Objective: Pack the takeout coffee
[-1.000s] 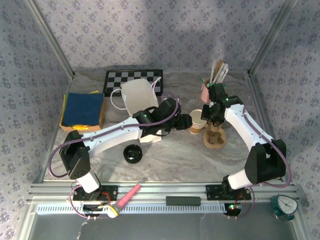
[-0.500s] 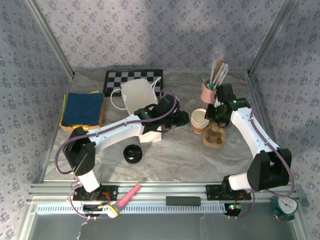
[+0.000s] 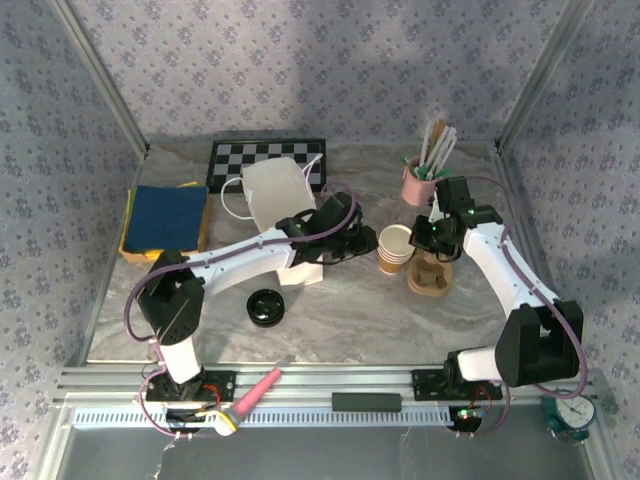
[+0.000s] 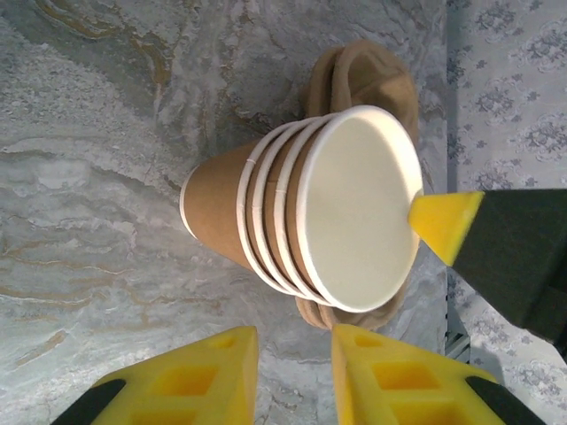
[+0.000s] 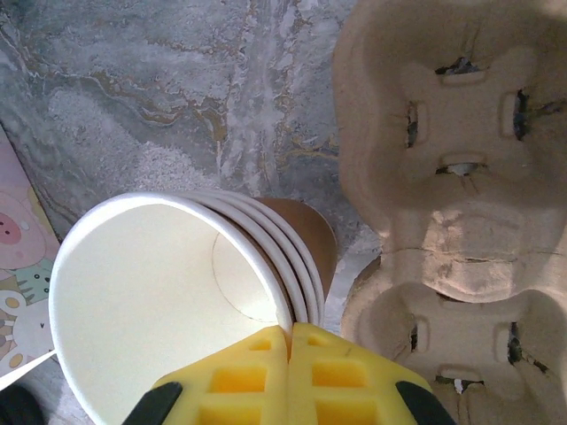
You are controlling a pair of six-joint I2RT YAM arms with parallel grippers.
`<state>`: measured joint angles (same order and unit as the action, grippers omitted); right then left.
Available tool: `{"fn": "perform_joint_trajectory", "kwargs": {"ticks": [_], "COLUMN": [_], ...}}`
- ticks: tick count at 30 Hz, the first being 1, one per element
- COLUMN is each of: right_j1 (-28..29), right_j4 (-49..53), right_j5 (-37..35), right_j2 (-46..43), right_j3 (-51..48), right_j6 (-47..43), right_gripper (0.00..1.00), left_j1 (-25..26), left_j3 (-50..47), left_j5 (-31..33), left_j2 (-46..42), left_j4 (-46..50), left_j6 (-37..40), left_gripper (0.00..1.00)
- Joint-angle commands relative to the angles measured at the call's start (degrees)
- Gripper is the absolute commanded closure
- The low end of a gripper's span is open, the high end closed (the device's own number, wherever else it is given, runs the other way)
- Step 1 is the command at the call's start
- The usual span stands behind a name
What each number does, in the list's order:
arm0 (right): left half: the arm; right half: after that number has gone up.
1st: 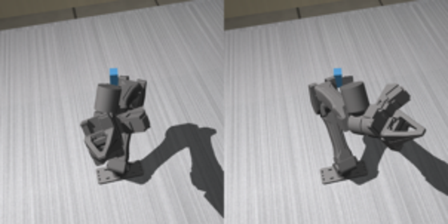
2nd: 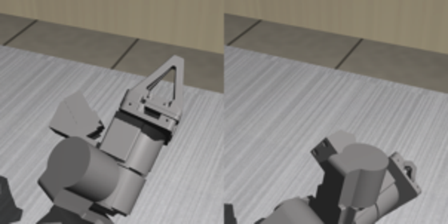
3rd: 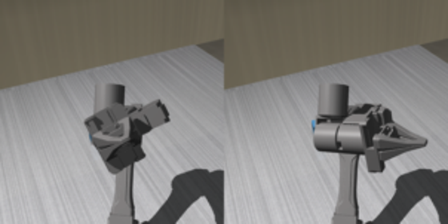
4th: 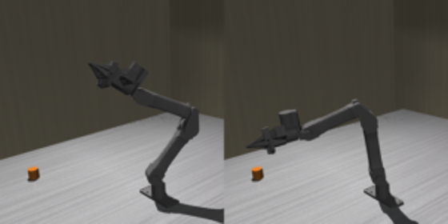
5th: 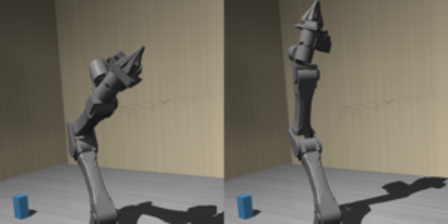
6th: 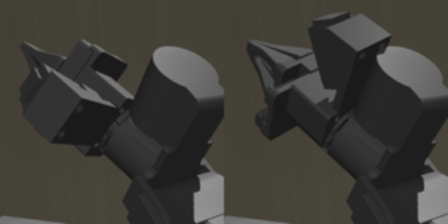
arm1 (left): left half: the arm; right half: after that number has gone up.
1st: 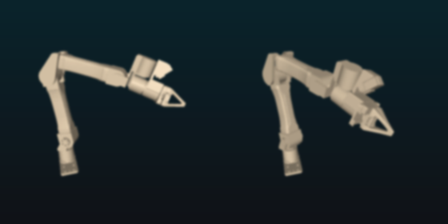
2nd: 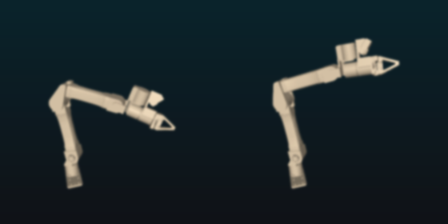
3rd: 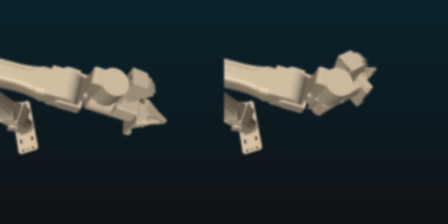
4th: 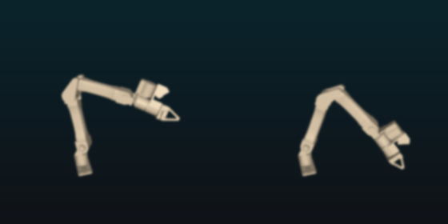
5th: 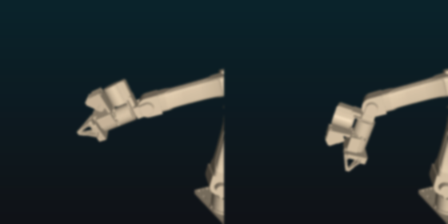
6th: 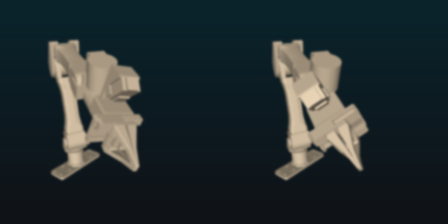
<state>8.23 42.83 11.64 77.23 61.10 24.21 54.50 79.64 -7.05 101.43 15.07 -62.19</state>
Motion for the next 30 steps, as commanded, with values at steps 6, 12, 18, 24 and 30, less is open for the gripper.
{"fn": "perform_joint_trajectory", "kwargs": {"ticks": [6, 12, 18, 24, 30], "right_j1": [-0.17, -0.34, -0.53, -0.93, -0.77], "right_j4": [0.06, -0.17, -0.25, -0.30, 0.58], "right_j5": [1.57, 1.85, 2.13, 2.68, 1.43], "right_j2": [-0.55, -0.17, 0.35, 0.88, 1.16], "right_j3": [-0.71, -0.72, -0.72, -0.72, 0.09], "right_j6": [0.75, 0.75, 0.58, 0.49, 0.49], "right_gripper": [1.00, 1.00, 1.00, 1.00, 1.00], "left_j1": [-1.41, -1.89, -2.46, -2.64, -3.16], "left_j3": [0.77, -0.02, -1.01, -2.28, -3.11], "left_j5": [-3.17, -5.51, -7.12, -8.04, -6.36], "left_j2": [3.07, 4.40, 4.83, 5.02, 2.35], "left_j4": [-2.30, -5.84, -8.53, -9.79, -8.42], "left_j6": [-3.24, -4.76, -5.19, -5.35, -3.93], "left_gripper": [0.77, 0.75, 0.72, 0.72, 0.70]}}
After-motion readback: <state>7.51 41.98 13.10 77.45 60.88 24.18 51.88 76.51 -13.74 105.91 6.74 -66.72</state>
